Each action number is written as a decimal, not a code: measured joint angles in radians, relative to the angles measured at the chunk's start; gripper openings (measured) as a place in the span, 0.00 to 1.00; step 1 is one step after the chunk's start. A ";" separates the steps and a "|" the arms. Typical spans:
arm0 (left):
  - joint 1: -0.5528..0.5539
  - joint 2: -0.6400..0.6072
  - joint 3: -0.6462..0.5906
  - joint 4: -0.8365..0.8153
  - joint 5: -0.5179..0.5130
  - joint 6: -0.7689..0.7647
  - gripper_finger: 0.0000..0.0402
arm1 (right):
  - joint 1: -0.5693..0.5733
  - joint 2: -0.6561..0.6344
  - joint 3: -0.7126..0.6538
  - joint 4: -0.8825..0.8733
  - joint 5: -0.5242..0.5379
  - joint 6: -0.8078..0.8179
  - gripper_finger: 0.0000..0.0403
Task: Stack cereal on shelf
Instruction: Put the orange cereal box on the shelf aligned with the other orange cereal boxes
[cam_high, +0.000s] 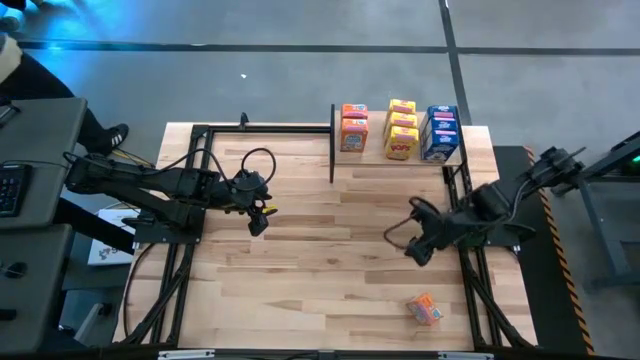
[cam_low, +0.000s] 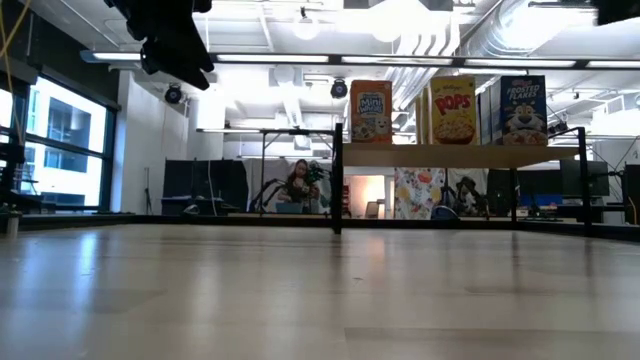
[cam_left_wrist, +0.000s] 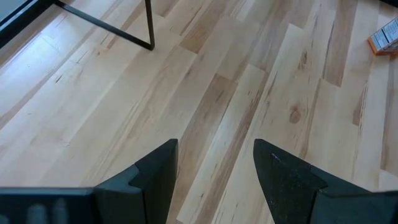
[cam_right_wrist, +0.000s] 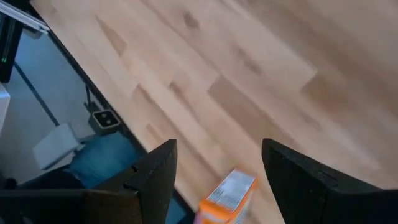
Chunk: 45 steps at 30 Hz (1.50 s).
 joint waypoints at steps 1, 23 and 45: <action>0.000 0.000 0.000 0.000 0.000 0.000 0.50 | 0.023 0.010 0.000 0.005 0.000 0.041 0.56; 0.000 0.000 0.000 0.000 0.000 0.000 0.50 | 0.362 0.409 0.392 -0.372 0.077 0.488 0.56; 0.000 0.000 0.000 0.000 0.000 0.000 0.50 | 0.433 0.638 0.408 -0.307 -0.053 0.545 0.71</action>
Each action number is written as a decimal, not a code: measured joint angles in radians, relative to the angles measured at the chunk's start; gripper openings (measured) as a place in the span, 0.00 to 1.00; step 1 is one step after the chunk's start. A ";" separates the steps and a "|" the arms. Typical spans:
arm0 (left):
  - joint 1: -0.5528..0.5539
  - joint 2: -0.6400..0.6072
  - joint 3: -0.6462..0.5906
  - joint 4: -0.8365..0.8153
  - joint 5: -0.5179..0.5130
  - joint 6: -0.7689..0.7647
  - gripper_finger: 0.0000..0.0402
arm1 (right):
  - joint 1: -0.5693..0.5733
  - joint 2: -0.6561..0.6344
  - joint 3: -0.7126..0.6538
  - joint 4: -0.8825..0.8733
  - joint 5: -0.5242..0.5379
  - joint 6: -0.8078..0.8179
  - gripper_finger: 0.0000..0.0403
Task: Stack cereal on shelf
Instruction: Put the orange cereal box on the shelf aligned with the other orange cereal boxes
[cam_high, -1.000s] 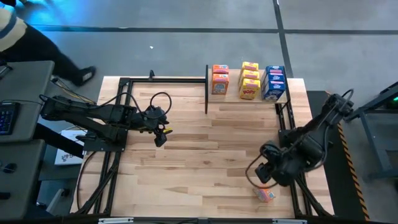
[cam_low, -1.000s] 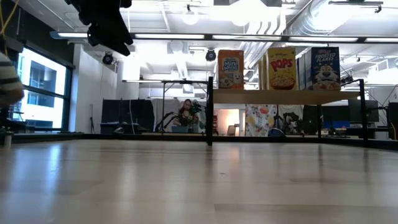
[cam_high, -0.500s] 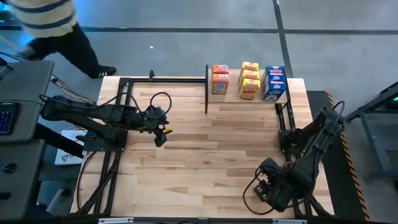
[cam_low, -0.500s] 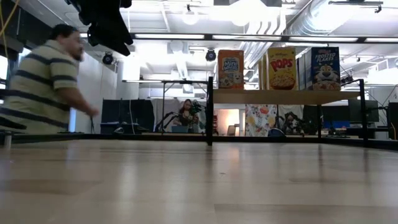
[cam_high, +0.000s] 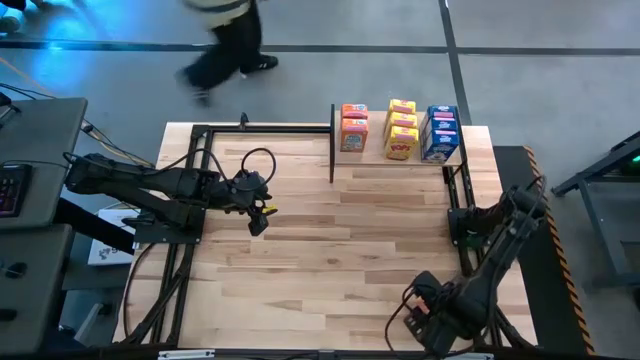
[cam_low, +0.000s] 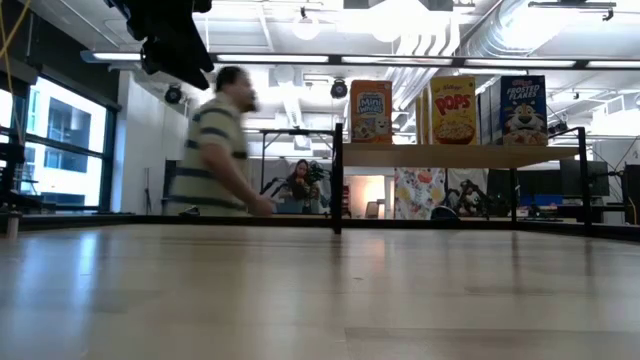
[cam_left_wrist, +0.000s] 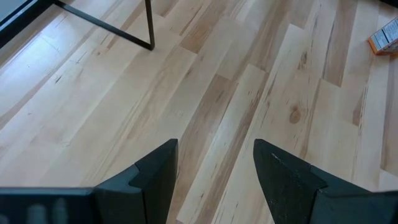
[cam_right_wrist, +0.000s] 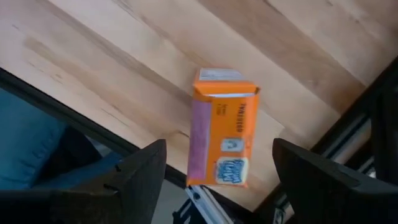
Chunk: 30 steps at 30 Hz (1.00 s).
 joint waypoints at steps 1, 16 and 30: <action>0.000 0.000 0.000 0.000 0.000 0.000 0.50 | 0.000 0.011 0.000 0.006 -0.002 0.000 0.71; 0.000 0.000 0.000 0.000 0.000 0.000 0.50 | -0.001 0.112 0.000 0.009 -0.055 -0.001 0.71; 0.000 0.000 0.000 0.000 0.000 0.000 0.50 | -0.012 0.124 0.000 0.009 -0.061 -0.018 0.49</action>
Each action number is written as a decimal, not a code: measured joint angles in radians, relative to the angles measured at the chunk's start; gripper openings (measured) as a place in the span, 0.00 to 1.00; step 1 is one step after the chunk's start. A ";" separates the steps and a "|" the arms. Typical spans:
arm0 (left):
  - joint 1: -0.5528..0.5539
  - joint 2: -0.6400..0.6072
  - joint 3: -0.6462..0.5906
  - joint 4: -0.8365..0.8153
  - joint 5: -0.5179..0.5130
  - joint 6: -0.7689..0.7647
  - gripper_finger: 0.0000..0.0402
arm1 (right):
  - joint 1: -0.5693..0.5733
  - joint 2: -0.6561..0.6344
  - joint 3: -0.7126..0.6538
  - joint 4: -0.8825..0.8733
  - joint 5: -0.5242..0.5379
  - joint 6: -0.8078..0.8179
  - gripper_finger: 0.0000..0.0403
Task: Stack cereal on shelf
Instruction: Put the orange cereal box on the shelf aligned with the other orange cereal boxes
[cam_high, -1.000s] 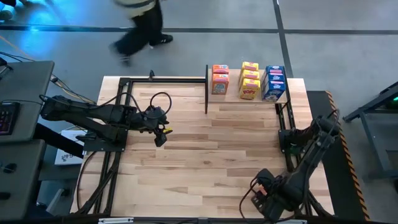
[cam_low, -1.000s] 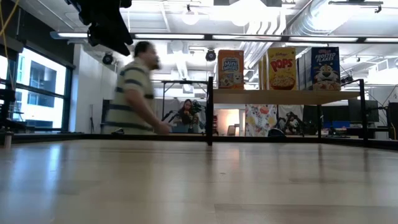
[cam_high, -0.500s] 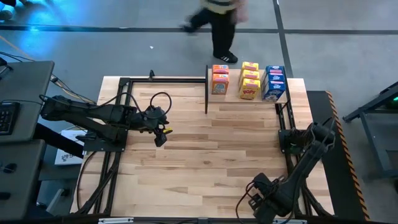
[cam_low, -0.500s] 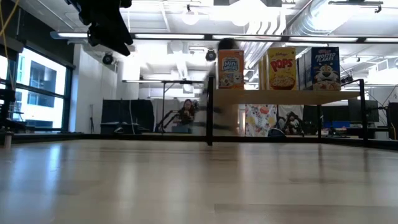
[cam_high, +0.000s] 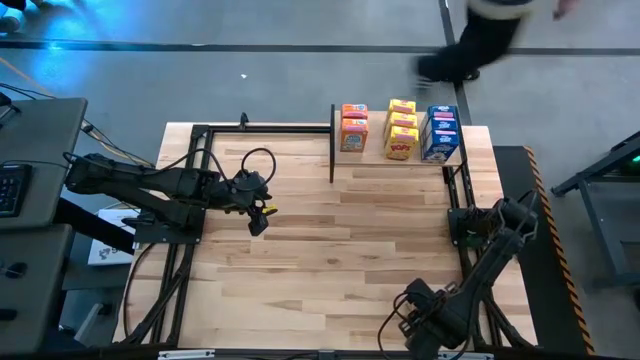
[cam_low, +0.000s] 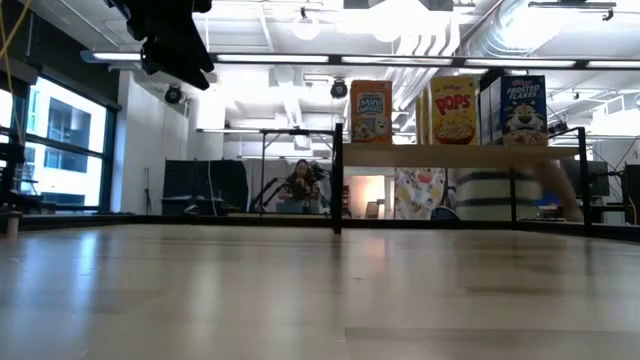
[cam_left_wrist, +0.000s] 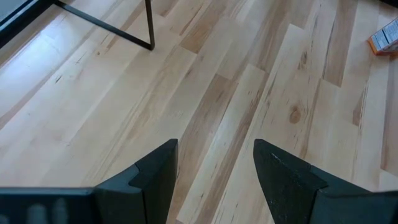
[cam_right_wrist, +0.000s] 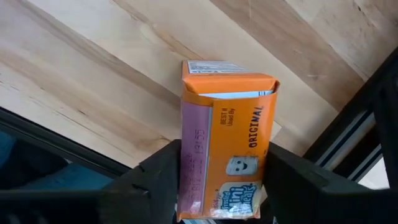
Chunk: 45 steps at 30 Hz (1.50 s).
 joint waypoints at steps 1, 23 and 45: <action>0.000 0.000 0.000 0.000 0.000 0.000 0.50 | -0.004 0.000 0.000 0.000 0.000 -0.010 0.47; 0.000 0.000 0.000 0.000 0.000 0.000 0.50 | -0.221 -0.074 0.047 -0.127 0.015 -0.502 0.39; 0.000 0.000 0.000 0.000 0.000 0.000 0.50 | -0.703 -0.141 0.098 -0.170 0.094 -1.366 0.39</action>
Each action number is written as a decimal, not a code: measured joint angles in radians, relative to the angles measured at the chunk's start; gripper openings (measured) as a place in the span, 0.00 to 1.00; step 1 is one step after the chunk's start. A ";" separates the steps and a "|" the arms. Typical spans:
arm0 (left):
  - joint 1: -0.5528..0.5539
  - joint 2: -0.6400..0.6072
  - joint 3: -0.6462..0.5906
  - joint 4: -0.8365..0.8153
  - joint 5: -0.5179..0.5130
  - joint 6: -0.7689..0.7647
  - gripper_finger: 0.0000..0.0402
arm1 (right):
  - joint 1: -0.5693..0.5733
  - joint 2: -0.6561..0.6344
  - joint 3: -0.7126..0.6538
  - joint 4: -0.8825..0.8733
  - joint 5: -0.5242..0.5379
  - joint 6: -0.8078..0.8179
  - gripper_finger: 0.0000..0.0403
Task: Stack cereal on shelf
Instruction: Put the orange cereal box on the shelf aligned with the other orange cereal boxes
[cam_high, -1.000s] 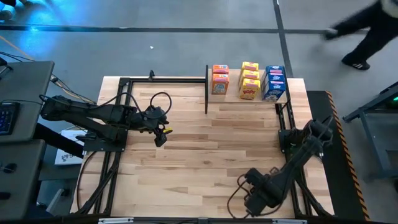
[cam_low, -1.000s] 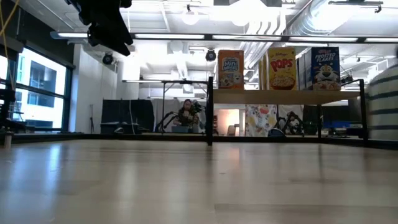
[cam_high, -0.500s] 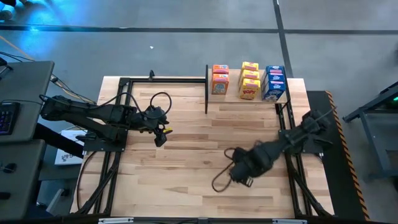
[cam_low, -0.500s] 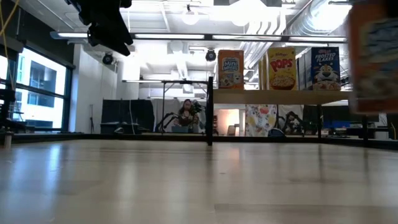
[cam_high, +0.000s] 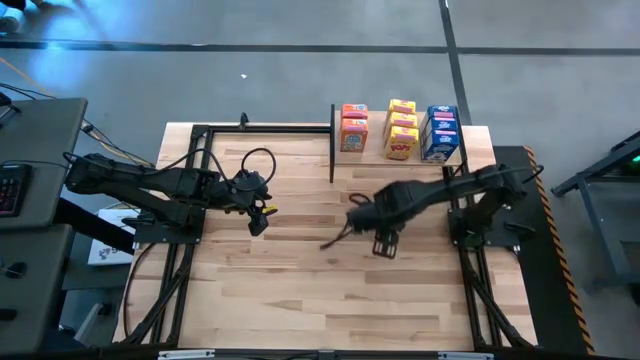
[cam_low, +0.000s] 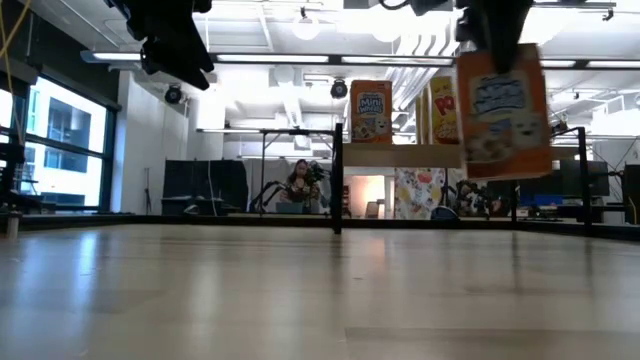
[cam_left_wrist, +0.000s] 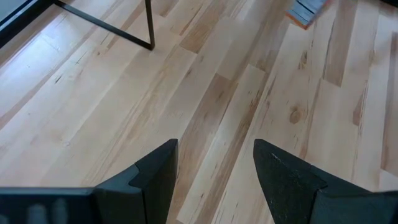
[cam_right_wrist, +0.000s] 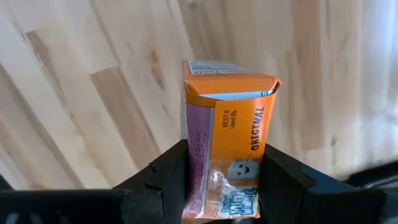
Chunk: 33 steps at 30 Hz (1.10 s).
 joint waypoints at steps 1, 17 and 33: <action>0.000 0.000 0.000 0.000 0.000 0.000 0.50 | -0.019 0.000 0.008 0.000 0.001 -0.033 0.39; 0.000 0.000 0.000 0.000 0.000 0.000 0.50 | -0.294 0.000 0.190 0.009 0.052 -0.477 0.39; 0.000 0.000 0.000 0.000 0.000 0.000 0.50 | -0.396 0.001 0.285 0.041 0.100 -0.768 0.39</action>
